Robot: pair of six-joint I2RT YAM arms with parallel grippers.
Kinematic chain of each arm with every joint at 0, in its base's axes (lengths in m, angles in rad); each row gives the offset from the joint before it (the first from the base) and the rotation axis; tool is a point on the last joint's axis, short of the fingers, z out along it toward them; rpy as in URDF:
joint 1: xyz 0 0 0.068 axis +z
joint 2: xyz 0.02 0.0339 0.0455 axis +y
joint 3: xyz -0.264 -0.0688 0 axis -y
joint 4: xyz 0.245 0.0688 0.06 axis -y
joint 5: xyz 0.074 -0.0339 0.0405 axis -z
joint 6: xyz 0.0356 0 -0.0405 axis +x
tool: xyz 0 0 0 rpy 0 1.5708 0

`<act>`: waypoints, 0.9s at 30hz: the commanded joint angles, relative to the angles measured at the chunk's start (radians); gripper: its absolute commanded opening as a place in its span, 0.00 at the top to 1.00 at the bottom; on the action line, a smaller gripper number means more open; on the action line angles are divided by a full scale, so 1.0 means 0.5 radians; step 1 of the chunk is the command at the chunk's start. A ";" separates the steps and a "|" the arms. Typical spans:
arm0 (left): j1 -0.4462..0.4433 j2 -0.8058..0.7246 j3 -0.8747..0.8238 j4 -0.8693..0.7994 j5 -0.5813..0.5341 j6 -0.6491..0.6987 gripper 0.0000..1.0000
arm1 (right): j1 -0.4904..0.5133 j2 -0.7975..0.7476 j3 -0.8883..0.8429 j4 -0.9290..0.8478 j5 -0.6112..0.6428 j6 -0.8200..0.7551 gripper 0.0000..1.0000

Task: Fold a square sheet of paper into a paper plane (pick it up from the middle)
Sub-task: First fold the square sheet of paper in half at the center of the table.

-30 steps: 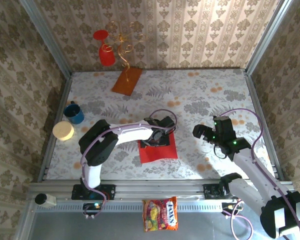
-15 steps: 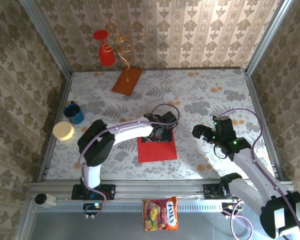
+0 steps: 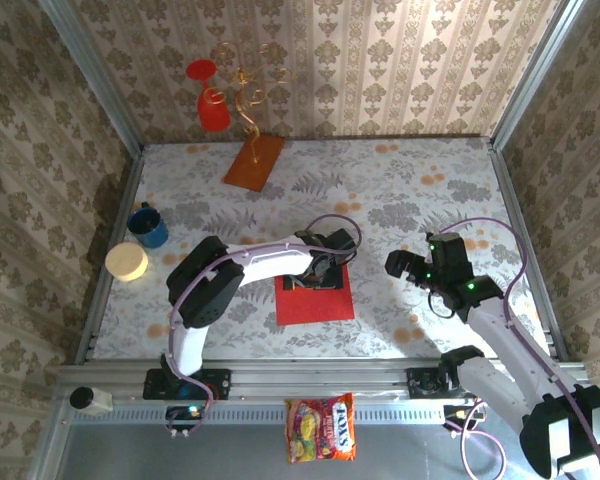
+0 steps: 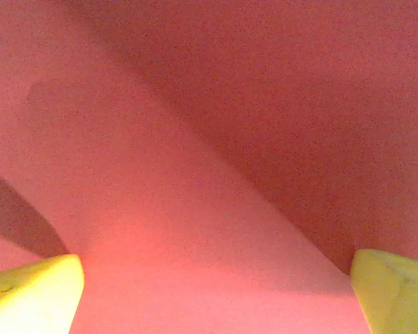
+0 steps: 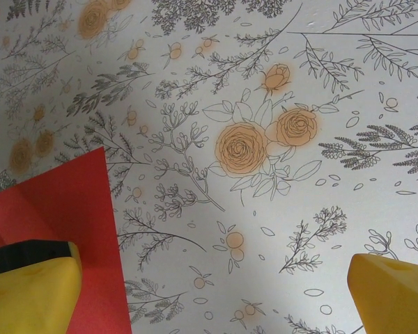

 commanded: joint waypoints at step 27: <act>-0.002 -0.595 -0.221 0.441 0.018 0.335 0.65 | -0.050 -0.054 0.019 -0.094 -0.055 -0.040 0.00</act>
